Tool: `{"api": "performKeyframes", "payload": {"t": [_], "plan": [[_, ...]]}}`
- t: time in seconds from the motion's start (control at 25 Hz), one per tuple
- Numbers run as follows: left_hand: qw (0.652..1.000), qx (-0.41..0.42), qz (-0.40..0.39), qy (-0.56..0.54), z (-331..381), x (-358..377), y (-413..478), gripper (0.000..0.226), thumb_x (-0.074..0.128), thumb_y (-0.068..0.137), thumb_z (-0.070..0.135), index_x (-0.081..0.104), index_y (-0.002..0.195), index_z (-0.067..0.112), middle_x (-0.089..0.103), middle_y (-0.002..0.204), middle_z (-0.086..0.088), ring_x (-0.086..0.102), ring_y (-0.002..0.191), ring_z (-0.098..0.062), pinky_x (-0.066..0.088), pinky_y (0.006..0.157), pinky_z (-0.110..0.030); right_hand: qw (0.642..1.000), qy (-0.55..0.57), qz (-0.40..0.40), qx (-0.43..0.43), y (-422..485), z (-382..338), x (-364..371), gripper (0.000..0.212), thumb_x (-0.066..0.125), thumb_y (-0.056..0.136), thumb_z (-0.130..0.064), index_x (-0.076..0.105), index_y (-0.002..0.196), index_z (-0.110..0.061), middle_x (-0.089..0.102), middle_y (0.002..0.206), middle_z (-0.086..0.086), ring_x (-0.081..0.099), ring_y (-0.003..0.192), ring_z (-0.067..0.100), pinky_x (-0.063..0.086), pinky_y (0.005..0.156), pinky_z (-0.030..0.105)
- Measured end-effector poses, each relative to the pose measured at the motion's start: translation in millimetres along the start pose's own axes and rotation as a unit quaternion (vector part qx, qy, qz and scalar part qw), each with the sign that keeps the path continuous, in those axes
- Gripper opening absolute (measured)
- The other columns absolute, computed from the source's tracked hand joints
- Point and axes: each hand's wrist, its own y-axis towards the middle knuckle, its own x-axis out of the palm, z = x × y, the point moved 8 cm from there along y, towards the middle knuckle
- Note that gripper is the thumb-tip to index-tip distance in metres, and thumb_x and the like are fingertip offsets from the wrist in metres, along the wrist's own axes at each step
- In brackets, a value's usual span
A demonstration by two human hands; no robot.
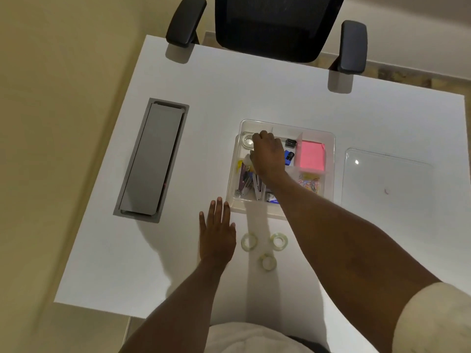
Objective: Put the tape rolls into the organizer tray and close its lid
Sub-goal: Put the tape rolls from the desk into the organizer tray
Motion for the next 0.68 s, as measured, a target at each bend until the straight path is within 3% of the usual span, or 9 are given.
{"api": "performKeyframes", "payload": {"t": [0.36, 0.56, 0.68], "plan": [[0.999, 0.011, -0.032, 0.014, 7.3, -14.4, -6.7, 0.068, 0.028, 0.112, 0.040, -0.001, 0.168, 0.014, -0.011, 0.176, -0.010, -0.009, 0.164, -0.030, 0.006, 0.133, -0.056, 0.994, 0.072, 0.069, -0.048, -146.3, 4.9, -13.3, 0.020, 0.069, 0.090, -0.022, 0.067, 0.107, -0.012, 0.069, 0.098, 0.006, 0.063, 0.089, 0.022, 0.051, 0.077, 0.035], [0.998, 0.012, -0.057, 0.002, 9.8, -18.7, -10.8, 0.074, 0.033, 0.111, 0.042, -0.007, 0.167, 0.013, -0.015, 0.176, -0.010, -0.011, 0.164, -0.029, 0.006, 0.134, -0.054, 0.996, 0.084, 0.002, -0.033, -227.6, 33.5, 18.8, 0.018, 0.066, 0.090, -0.027, 0.068, 0.104, -0.014, 0.069, 0.100, 0.003, 0.064, 0.092, 0.023, 0.049, 0.078, 0.035], [0.997, 0.032, -0.077, 0.003, 5.6, -19.4, -12.0, 0.078, 0.034, 0.110, 0.044, -0.011, 0.166, 0.013, -0.019, 0.175, -0.010, -0.014, 0.163, -0.029, 0.006, 0.134, -0.053, 0.995, 0.086, -0.049, 0.008, -255.2, 51.9, 36.6, 0.030, 0.069, 0.089, -0.034, 0.066, 0.112, -0.015, 0.066, 0.109, 0.002, 0.062, 0.097, 0.023, 0.049, 0.084, 0.035]]}}
